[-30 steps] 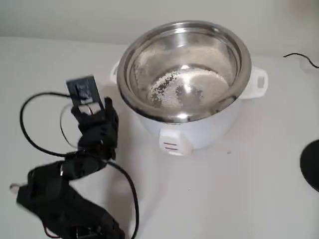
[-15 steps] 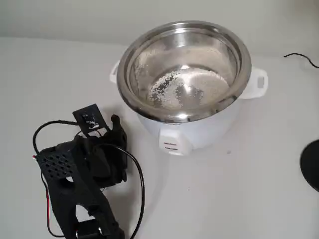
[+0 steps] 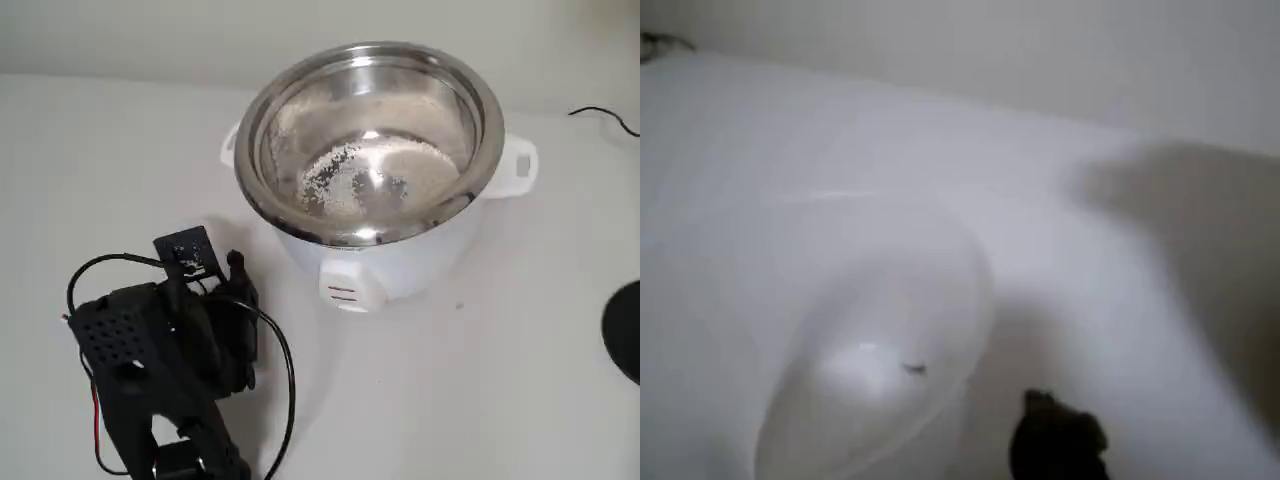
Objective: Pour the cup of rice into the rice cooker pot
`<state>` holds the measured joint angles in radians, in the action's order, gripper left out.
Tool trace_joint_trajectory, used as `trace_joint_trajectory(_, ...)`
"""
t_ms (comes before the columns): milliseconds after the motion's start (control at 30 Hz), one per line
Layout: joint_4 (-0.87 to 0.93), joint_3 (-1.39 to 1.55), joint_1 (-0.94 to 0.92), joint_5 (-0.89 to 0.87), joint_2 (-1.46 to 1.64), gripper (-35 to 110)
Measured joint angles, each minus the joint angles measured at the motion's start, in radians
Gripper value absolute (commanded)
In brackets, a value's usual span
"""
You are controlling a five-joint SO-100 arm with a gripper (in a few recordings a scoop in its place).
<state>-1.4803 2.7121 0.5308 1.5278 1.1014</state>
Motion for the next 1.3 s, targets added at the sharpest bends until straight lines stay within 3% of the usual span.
trace_joint_trajectory(233,0.146,0.135,-0.057,-0.087,0.262,55)
trace_joint_trajectory(500,0.469,0.247,-0.080,-0.150,0.667,55)
trace_joint_trajectory(933,1.384,0.268,-0.117,-0.268,1.520,54)
trace_joint_trajectory(1300,1.988,0.268,-0.149,-0.468,2.109,46)
